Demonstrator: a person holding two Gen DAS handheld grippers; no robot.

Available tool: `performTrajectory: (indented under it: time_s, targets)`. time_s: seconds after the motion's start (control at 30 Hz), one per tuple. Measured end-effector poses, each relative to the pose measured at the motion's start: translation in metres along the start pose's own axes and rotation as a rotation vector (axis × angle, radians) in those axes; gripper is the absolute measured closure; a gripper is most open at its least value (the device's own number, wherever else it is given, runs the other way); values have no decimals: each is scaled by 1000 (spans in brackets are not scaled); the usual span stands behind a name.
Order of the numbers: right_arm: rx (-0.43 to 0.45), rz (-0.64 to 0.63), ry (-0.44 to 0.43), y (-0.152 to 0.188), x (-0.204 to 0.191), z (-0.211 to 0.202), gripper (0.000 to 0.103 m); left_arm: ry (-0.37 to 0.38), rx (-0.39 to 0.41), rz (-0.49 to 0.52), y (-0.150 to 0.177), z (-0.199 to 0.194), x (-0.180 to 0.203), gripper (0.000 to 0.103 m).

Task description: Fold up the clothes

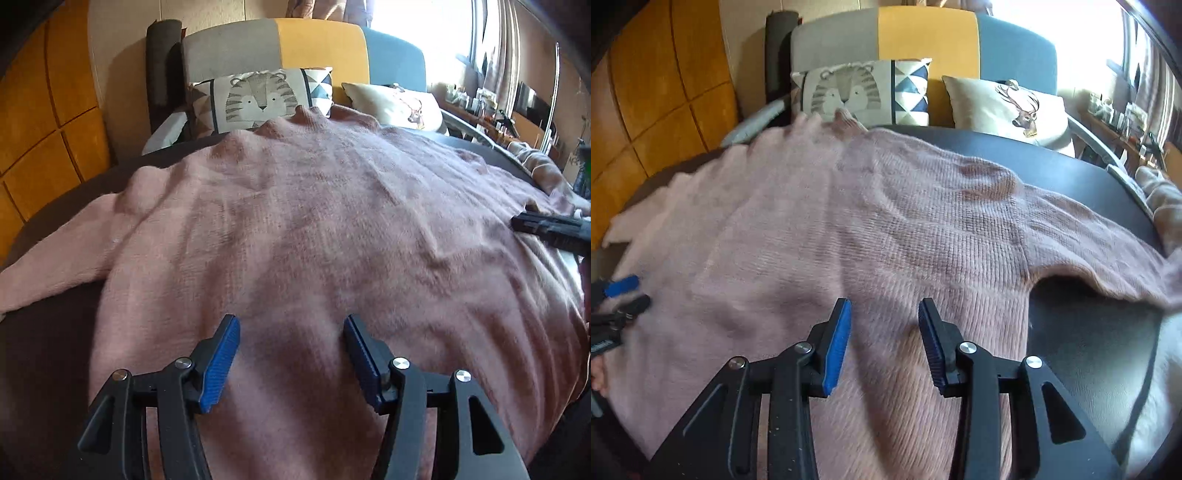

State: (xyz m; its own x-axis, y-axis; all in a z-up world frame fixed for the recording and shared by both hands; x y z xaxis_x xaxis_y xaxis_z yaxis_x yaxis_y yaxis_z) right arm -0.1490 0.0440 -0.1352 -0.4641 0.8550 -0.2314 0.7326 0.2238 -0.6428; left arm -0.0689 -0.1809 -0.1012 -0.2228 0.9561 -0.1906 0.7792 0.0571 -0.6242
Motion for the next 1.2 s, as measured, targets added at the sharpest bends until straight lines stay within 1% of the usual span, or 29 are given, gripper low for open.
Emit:
performTrajectory:
  time_s: [0.03,0.13,0.2,0.3,0.4,0.53,0.67,0.73,0.8,0.9,0.93,0.97,1.0,1.1,1.2]
  targets:
    - [2,-4,-13,2,-4,-4,62,-6,-2,-6,2,-2,-3,43]
    - [-32,-12,-3,16,-4,-6,62,-11,-7,-36,7,-1,-12,43]
    - [-59,2,15,28,2,-2,62,9,16,-54,10,-2,-15,43]
    - [-25,11,-9,34,11,-8,62,3,31,-36,13,-3,-14,43]
    - [-14,14,-9,37,18,-14,62,2,41,-11,15,-5,-13,43]
    - [-7,37,-10,40,24,-18,62,8,46,-12,18,-7,-15,43]
    - [30,97,-62,27,9,-26,62,-32,14,-21,13,-11,-19,43]
    - [48,127,-88,20,1,-30,62,-66,31,-19,6,-14,-19,43]
    - [18,88,-82,19,-14,-23,61,-103,41,-16,-1,-11,-20,43]
    - [-42,17,-46,28,-24,-9,61,-162,5,-32,-3,4,-25,43]
    - [-69,1,-25,33,-23,-5,61,-158,0,-45,-1,6,-27,43]
    - [-84,-14,-10,38,-22,-3,61,-137,5,-67,2,6,-30,43]
    - [-67,-29,-15,40,-22,-5,61,-120,7,-85,4,6,-33,43]
    - [-58,-22,-29,45,-18,-9,59,-101,12,-105,11,2,-39,43]
    - [-47,-6,-39,48,-12,-14,59,-105,24,-98,18,-2,-42,43]
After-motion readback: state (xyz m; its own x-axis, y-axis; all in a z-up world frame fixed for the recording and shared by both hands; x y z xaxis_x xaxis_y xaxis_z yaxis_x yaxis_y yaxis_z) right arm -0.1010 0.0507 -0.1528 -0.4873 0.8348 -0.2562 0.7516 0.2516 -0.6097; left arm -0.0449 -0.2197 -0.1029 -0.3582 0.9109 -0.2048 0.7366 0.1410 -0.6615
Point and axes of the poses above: each gripper's, at about its wrist camera, not at the fingertips, and z roughly the way its jaws point, x to its right, y to its underside, the point moved 9 cm from there along z, roughly the way its jaws point, and after that the axes turned 13 degrees about -y, right-handed, at the moved point
